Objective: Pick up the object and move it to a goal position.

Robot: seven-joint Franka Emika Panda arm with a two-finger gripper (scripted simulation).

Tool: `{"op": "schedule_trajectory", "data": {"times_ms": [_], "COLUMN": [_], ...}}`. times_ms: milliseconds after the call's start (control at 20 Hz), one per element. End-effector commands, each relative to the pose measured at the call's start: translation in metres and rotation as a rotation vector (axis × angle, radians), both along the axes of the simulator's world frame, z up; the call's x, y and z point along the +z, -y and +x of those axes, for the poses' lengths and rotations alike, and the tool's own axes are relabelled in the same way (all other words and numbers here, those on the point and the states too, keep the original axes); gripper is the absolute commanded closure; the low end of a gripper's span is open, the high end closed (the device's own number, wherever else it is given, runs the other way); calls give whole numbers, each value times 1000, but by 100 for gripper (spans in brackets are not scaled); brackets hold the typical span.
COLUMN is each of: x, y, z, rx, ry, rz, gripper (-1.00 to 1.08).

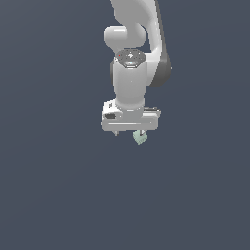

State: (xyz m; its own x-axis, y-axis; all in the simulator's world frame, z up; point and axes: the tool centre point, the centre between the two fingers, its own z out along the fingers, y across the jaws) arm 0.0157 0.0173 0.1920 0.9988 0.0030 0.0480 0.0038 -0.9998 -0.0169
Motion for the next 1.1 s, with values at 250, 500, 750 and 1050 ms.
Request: {"op": "schedule_trajectory", "data": {"times_ms": [250, 500, 750, 1050], "x": [-5, -10, -12, -30], "y": [7, 16, 13, -1], "z": [-5, -9, -11, -23], "rx": [-8, -23, -7, 75], "ry": [-18, -37, -35, -37], "rz": [8, 18, 14, 3], "gripper": [-92, -92, -92, -92]}}
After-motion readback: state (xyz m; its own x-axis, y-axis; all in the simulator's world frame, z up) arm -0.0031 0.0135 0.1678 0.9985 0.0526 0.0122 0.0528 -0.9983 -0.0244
